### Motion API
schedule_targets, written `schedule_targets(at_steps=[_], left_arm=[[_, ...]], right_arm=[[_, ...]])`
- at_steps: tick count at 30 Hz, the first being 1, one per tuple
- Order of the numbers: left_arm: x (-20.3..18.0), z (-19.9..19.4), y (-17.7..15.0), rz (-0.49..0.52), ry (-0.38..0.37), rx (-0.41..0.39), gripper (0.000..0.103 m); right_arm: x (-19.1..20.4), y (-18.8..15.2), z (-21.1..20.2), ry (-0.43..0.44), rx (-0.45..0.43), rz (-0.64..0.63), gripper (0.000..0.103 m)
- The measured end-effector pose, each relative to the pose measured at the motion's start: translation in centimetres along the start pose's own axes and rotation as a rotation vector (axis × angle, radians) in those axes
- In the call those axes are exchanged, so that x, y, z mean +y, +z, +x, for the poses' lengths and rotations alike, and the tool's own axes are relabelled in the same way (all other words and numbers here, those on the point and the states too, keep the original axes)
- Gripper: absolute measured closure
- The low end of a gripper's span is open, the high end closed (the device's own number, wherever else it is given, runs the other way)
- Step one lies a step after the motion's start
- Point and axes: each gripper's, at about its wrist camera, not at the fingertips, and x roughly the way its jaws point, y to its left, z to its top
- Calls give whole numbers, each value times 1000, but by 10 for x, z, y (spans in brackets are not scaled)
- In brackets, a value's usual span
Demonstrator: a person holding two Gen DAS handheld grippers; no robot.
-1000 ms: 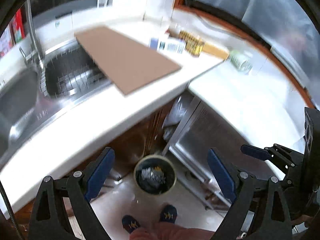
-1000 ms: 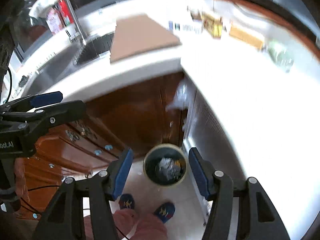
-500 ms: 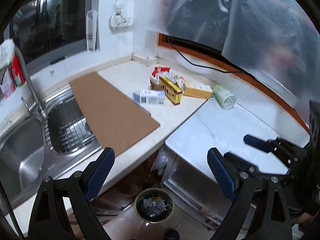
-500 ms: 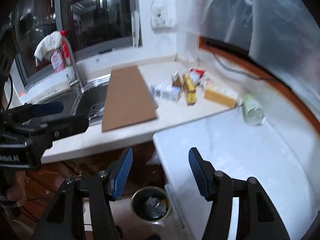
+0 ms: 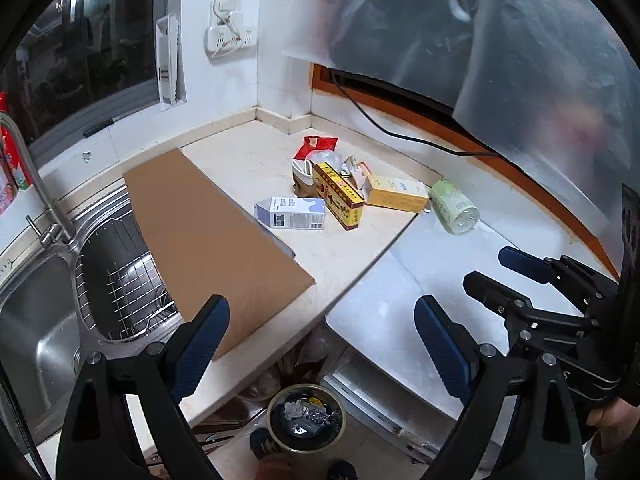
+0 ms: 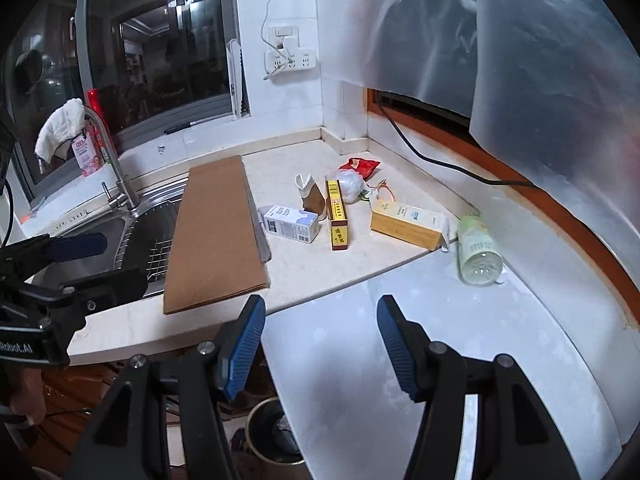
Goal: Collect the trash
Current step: 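Raise both empty tools back up to the table, then grasp the long yellow box with the right tool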
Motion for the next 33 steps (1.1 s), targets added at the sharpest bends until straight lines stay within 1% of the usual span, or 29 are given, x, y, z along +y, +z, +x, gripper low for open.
schedule_targets(at_steps=[5,7,9,11,13,18,19,22,26,27,29,33], left_arm=[[15,36,22,31,-45,46,10],[18,51,34,83,-61,56,10],[21,68,47,159,-54,56,10],[23,83,59,229,-47,53,10],[28,102,72,277,-48,63,10],[49,162,99,321,-104,125,10],[52,175,103,324,-110,140,10],[57,206,110,342,-128,169,10],[57,238,115,407,-129,188,10],[56,243,115,425,-129,189,10],[52,256,117,471,-133,193,10],[45,278,118,535,-170,224,10]], right_arm=[[-3,20,30,25,33,19,45],[-3,29,45,24,52,22,45],[-2,40,63,1,68,23,45],[-2,52,84,-2,87,27,45],[-3,62,105,-7,112,42,45],[-9,83,172,-51,172,81,45],[-10,85,183,-62,180,87,47],[-14,90,217,-79,231,104,60],[-19,88,251,-88,288,130,75],[-21,87,257,-88,297,140,75],[-23,85,259,-79,282,157,77],[-25,83,259,-70,273,163,78]])
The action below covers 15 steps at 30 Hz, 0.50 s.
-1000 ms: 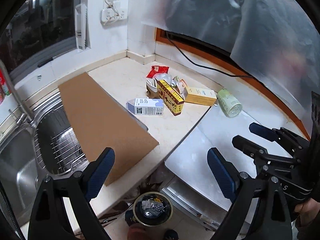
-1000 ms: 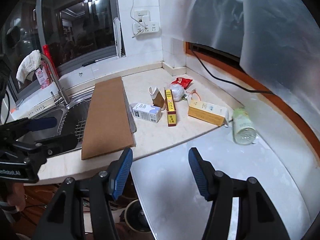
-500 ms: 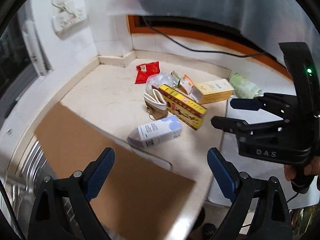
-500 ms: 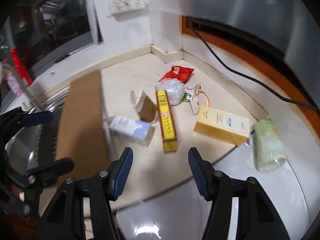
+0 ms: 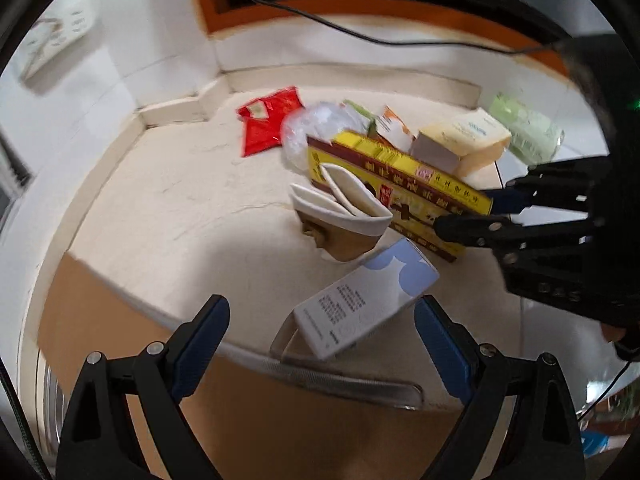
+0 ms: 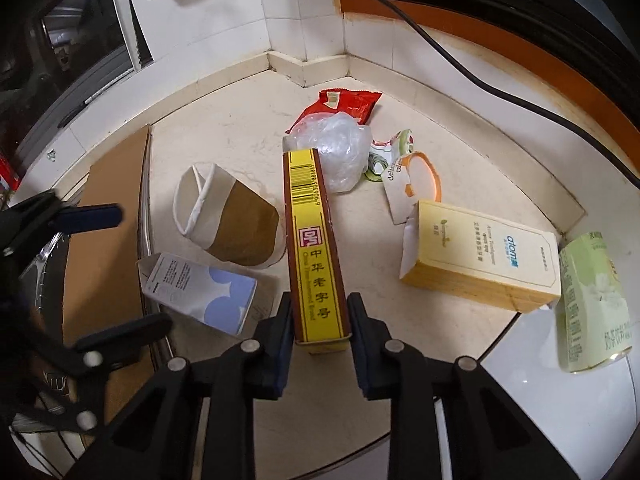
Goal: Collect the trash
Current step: 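Grasp the long yellow box with the right tool, then grasp the white-blue carton with the left tool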
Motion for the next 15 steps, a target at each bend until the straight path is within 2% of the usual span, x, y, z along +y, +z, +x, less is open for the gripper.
schedule_targets(at_steps=[3,6,9,11,15], left_arm=[[-1,18,3,53,-26,27,10],[-1,29,5,77,-44,47,15],[2,42,7,91,-85,75,31],[1,49,9,94,-93,81,46],[4,54,14,57,-117,71,60]], right_arm=[[-4,1,1,11,3,22,79],[-7,0,0,19,3,40,79],[-8,-2,-1,22,1,48,79],[-9,-4,-2,23,-5,50,79],[-10,-7,-5,16,-23,54,79]])
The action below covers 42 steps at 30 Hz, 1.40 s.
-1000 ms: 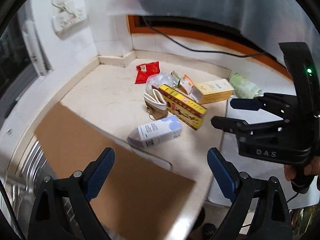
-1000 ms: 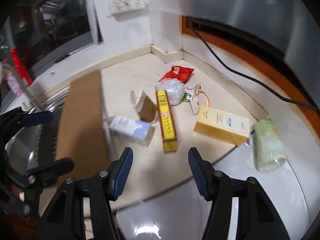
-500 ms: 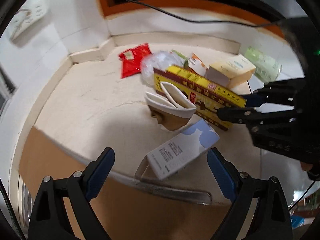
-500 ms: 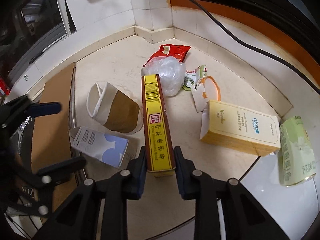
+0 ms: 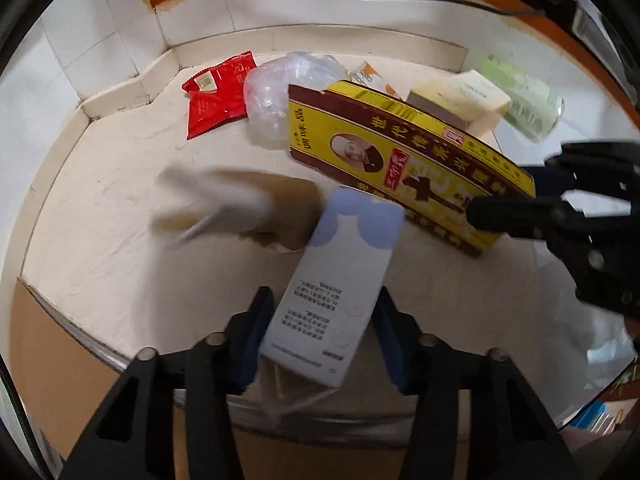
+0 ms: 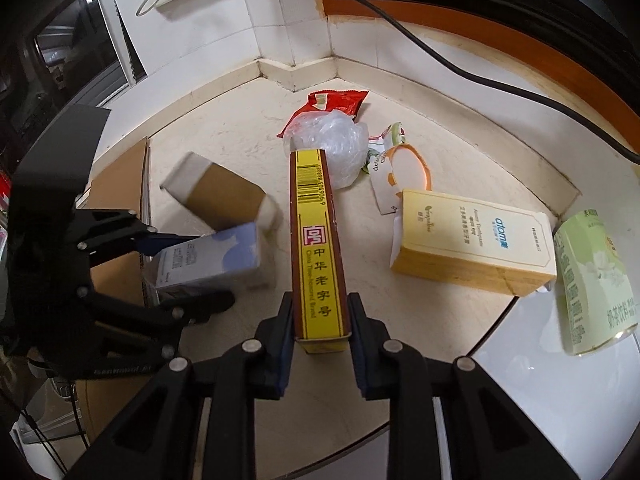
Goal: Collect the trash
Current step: 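Grasp the white-blue carton with the left tool, then carry the yellow box and white-blue carton down toward the trash bin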
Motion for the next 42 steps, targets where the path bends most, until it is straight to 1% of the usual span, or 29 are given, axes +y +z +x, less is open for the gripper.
schedule_targets(at_steps=[1,2,8,10,14,17,20,23,28,33,38,42], left_arm=[[0,0,2,-12,-6,-4,69],[0,0,4,-23,-12,-7,70],[-12,-11,16,-86,-44,-61,70],[-18,-18,19,-100,-48,-77,70],[-32,-37,23,-127,-35,-101,70],[-49,-55,17,-146,-14,-112,70],[-65,-69,9,-166,18,-104,70],[-84,-86,-6,-185,36,-111,70],[-120,-117,-40,-230,28,-131,70],[-156,-139,-78,-284,17,-141,70],[-194,-156,-121,-341,49,-158,70],[-211,-163,-151,-400,61,-170,70]], right_arm=[[0,0,-2,-1,-9,0,80],[1,-1,-5,-5,-18,-1,80],[5,-1,-28,-44,-89,-15,81],[4,-2,-38,-44,-112,-4,81],[0,-9,-61,-36,-151,22,81],[-5,-18,-77,-26,-166,39,81],[-9,-32,-95,-21,-171,44,81],[-11,-44,-109,-12,-171,45,81],[-13,-74,-137,27,-163,53,81],[-7,-117,-168,63,-154,21,81],[-1,-156,-190,96,-137,-21,81],[7,-190,-202,135,-110,-55,81]])
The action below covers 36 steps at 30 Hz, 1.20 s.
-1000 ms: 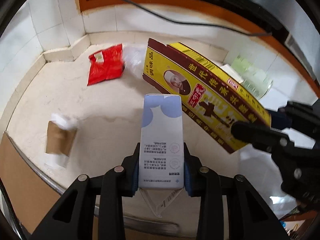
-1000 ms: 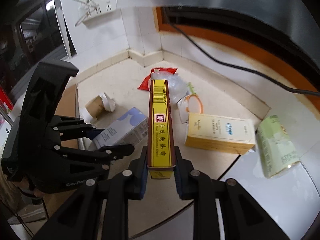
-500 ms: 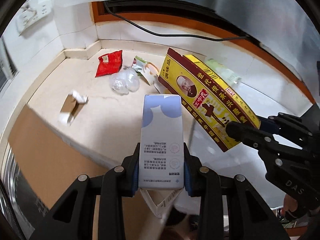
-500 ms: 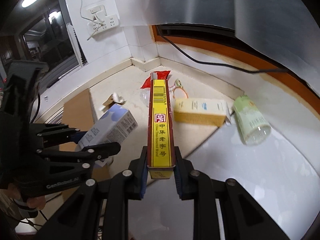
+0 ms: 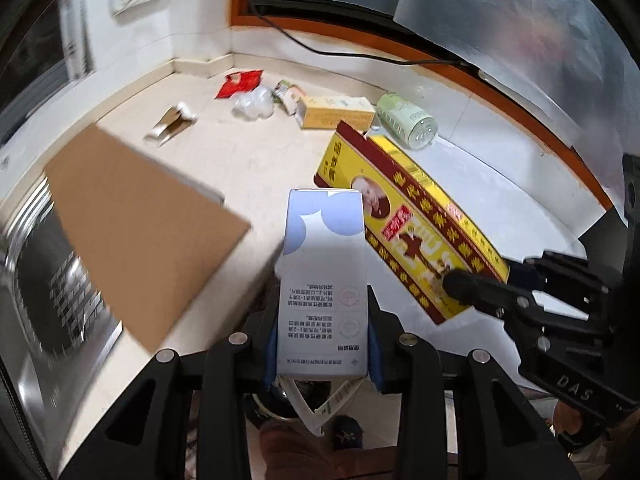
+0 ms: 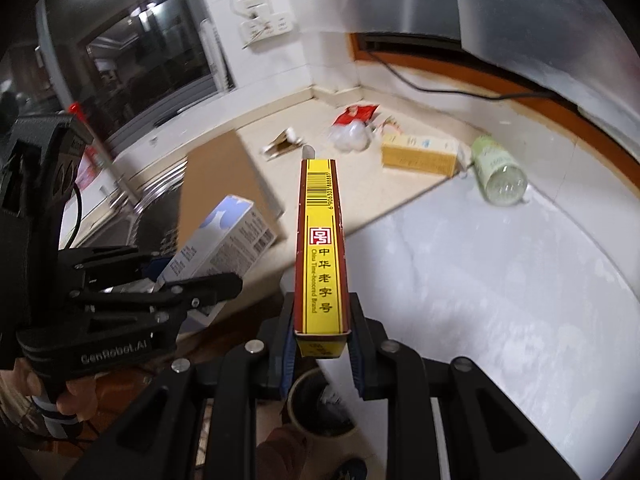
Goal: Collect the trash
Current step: 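Carry the yellow box and white-blue carton down toward the trash bin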
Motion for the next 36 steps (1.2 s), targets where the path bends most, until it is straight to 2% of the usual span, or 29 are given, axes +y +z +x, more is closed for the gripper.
schedule_targets(at_steps=[9,15,20,29,36], left_arm=[[3,3,-70,-69,55,56,70],[15,39,-118,-119,26,135,70],[28,86,-150,-144,9,216,70],[53,178,-192,-152,8,322,70],[70,240,-211,-125,29,378,70]], right_arm=[[29,-60,5,48,126,-117,81],[40,-95,35,53,248,-169,81],[41,-129,82,20,360,-174,81],[13,-194,190,-44,527,-65,80],[0,-222,257,-74,583,-81,80]])
